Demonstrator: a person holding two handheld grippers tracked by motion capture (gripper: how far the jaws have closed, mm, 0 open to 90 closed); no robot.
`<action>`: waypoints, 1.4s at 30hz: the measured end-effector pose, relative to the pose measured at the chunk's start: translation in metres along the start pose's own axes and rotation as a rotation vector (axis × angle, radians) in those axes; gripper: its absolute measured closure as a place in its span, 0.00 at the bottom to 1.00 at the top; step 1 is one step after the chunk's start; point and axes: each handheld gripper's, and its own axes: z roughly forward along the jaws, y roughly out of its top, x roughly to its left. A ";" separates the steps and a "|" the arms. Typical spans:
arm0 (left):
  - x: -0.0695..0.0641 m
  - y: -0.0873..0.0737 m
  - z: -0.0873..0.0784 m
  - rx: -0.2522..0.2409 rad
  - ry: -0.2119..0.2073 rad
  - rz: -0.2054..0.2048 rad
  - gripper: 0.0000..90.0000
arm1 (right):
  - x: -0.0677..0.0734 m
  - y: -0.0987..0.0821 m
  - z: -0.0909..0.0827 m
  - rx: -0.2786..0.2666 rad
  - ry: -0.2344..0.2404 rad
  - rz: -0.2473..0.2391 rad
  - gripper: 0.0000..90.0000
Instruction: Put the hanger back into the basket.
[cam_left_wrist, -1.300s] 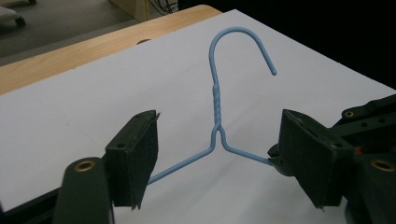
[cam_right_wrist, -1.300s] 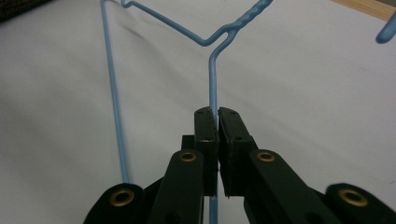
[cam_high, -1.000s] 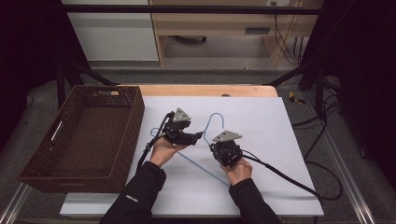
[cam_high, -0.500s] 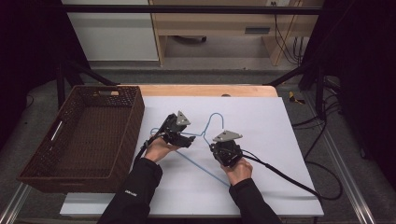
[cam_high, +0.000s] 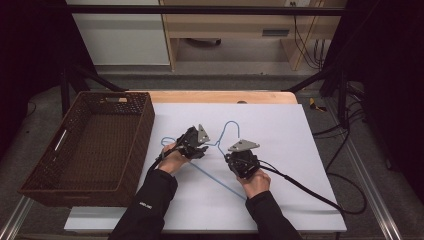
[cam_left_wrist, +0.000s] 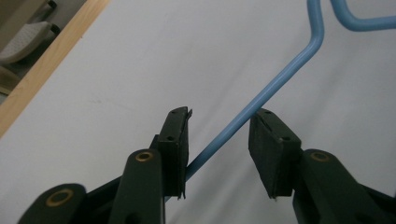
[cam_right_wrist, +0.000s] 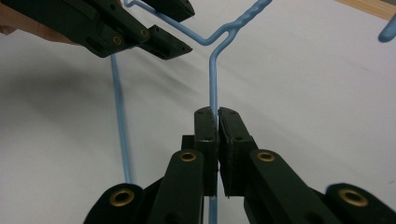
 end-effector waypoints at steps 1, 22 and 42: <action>0.000 0.000 0.000 0.000 0.000 0.000 0.69 | 0.000 0.000 0.000 0.000 0.000 0.000 0.97; -0.019 0.004 -0.022 0.011 0.086 0.206 0.89 | -0.009 0.004 -0.014 -0.037 -0.006 0.008 0.96; -0.041 0.014 -0.068 0.009 0.106 0.237 0.96 | -0.028 0.016 -0.071 -0.203 0.021 0.029 0.79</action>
